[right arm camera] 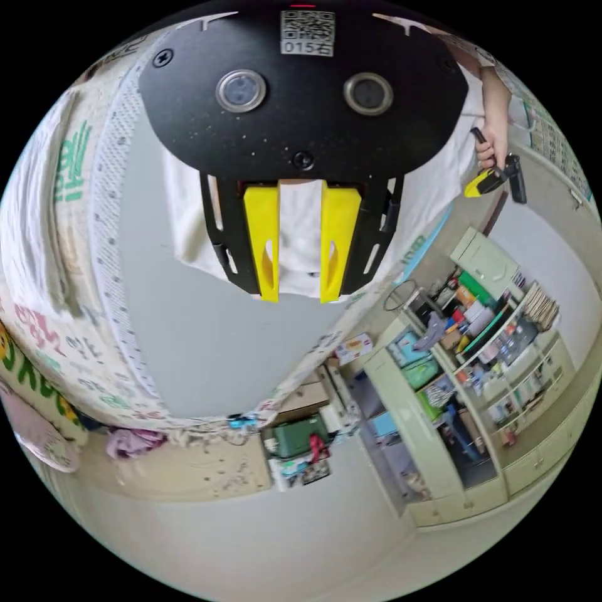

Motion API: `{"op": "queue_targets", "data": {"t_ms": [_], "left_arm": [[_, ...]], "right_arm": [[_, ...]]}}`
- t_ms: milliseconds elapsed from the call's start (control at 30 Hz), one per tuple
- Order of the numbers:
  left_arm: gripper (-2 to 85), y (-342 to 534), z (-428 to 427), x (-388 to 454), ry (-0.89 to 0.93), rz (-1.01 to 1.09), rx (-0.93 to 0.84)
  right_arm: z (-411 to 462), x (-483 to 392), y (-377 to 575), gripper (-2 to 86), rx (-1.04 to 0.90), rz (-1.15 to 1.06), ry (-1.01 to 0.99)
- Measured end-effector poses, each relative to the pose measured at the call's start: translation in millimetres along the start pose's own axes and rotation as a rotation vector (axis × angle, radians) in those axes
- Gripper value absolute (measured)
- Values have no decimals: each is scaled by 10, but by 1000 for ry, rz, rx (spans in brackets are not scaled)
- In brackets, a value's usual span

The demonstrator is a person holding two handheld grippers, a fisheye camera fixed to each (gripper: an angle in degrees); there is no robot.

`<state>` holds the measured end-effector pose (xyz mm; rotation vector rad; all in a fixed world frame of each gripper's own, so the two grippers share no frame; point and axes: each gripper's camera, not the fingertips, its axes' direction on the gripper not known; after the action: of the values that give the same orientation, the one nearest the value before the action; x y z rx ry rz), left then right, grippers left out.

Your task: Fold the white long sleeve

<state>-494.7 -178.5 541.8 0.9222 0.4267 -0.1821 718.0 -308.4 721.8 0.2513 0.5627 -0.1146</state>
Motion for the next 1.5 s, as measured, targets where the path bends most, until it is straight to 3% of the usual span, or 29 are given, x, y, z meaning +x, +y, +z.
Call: {"op": "queue_targets", "data": {"t_ms": [100,300,467,600,700,833,1033,1333,1500], "left_arm": [[17,119,-1,205,-31,60,8],[38,293,185,568,-87,109,-5],[54,183,629,1267,-175,304,-77],[69,-310,1277,2273,-321,581,-47],[112,-631,2081,2854,-333,713,-105],[132,-844,3422,3205,-563,766,-331],[85,-669,4297,3279,-710,776,-411],[4,-676,3935,3567,-581,798,-356],[-1,-562,3252,3754,-439,809,-301]], "right_arm": [[-162,654,65,112,15,146,45],[-392,1198,238,115,133,263,-187],[-446,1124,-24,118,-44,139,-31],[-189,1168,-103,132,-207,130,-51],[-151,1162,-157,128,-240,124,-83],[-158,1076,-215,109,-254,113,-41],[-118,717,-262,65,-306,7,49],[-636,277,-178,34,-142,-60,98],[-978,171,-86,29,-24,68,55]]}}
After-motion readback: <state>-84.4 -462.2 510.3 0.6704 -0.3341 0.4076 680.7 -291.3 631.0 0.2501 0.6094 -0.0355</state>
